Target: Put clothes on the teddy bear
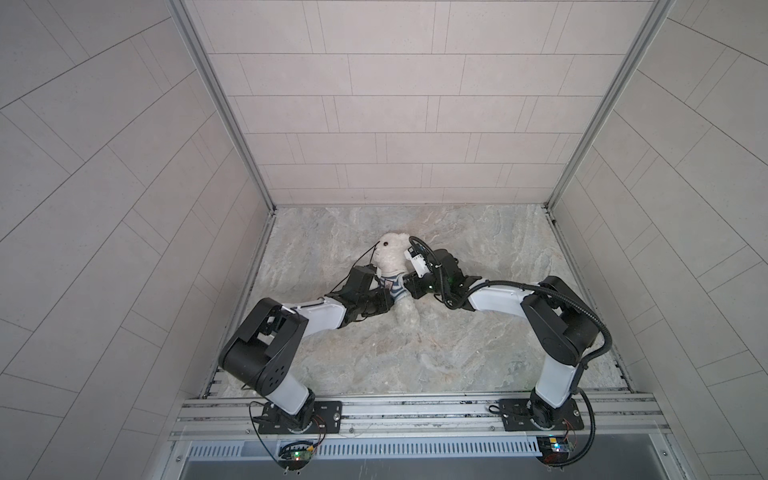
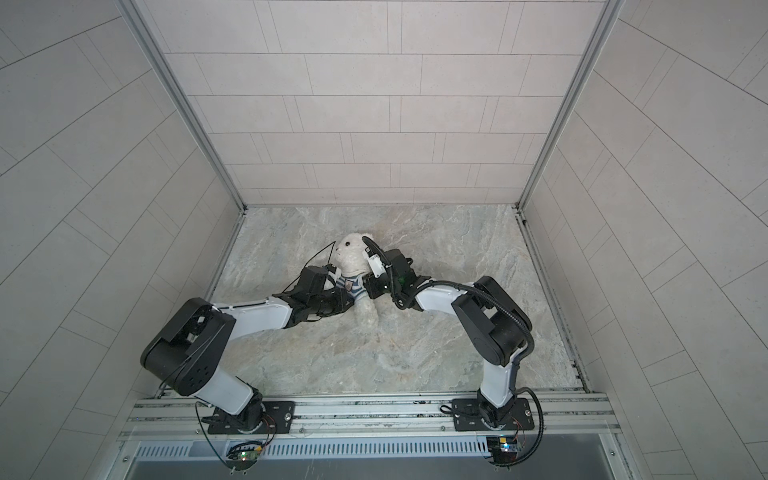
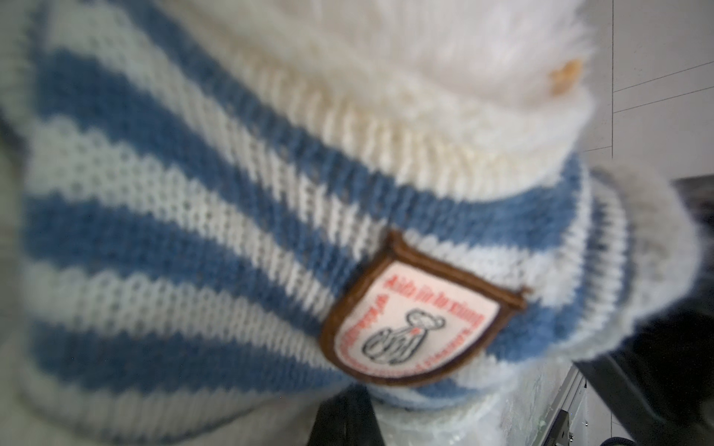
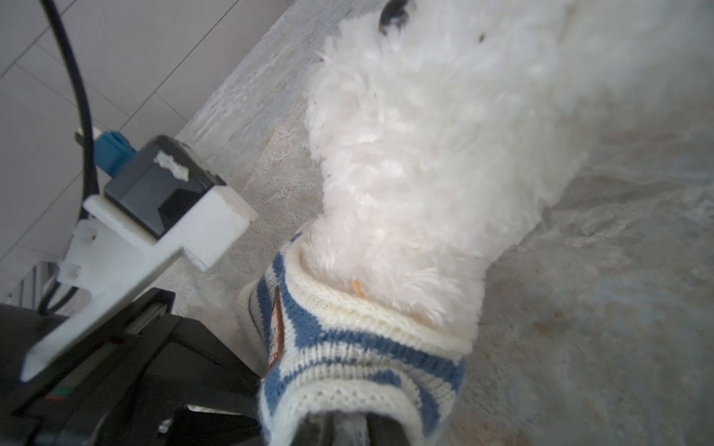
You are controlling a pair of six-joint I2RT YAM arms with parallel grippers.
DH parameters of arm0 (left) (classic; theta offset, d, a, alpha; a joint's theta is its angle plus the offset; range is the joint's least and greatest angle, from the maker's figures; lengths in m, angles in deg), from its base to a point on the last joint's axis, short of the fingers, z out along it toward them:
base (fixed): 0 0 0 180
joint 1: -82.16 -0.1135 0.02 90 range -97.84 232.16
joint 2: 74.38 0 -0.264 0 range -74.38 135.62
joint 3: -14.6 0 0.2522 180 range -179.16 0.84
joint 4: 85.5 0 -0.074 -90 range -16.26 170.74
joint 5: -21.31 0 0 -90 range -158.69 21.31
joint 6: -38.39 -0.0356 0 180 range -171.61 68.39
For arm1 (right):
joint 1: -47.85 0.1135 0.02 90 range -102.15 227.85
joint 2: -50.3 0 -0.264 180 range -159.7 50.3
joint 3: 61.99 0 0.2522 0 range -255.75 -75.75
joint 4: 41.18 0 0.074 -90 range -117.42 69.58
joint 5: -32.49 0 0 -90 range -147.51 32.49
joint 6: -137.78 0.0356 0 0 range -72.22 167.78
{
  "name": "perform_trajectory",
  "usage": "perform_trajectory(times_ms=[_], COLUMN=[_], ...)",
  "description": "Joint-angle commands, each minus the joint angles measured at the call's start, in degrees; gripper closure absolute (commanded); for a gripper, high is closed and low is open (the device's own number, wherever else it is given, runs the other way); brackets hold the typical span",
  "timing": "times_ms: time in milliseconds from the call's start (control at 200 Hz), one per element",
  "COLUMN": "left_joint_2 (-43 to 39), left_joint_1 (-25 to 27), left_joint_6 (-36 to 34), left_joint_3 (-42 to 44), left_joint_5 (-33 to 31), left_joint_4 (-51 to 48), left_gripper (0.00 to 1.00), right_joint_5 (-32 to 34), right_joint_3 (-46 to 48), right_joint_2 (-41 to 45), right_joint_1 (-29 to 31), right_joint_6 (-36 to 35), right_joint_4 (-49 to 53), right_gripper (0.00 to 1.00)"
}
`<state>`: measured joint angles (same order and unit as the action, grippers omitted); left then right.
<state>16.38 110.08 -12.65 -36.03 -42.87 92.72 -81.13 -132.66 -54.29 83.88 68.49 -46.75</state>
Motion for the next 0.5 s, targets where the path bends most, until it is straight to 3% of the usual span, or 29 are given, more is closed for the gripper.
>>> perform_trajectory(times_ms=[0, 30, 295, 496], left_joint_2=[-0.1, -0.3, -6.3, -8.1], left_joint_1=[0.4, 0.4, 0.3, -4.6], left_joint_6=[-0.5, -0.4, 0.3, 0.5], left_joint_3=[1.6, 1.6, 2.2, 4.7], left_joint_5=[-0.2, -0.3, -3.3, -2.7], left_joint_4=[-2.0, -2.0, -4.2, -4.6], left_gripper=[1.0, 1.0, 1.0, 1.0], right_joint_5=[0.1, 0.3, 4.0, 2.1], right_joint_3=[0.0, 0.0, 1.1, 2.9], right_joint_2=[-1.9, -1.6, 8.0, 16.7], right_joint_1=[0.6, 0.7, 0.9, 1.9], right_joint_6=[0.5, 0.2, -7.0, -16.0], right_joint_4=[3.3, 3.8, 13.1, 23.3], right_gripper=[0.96, 1.0, 1.0, 1.0])
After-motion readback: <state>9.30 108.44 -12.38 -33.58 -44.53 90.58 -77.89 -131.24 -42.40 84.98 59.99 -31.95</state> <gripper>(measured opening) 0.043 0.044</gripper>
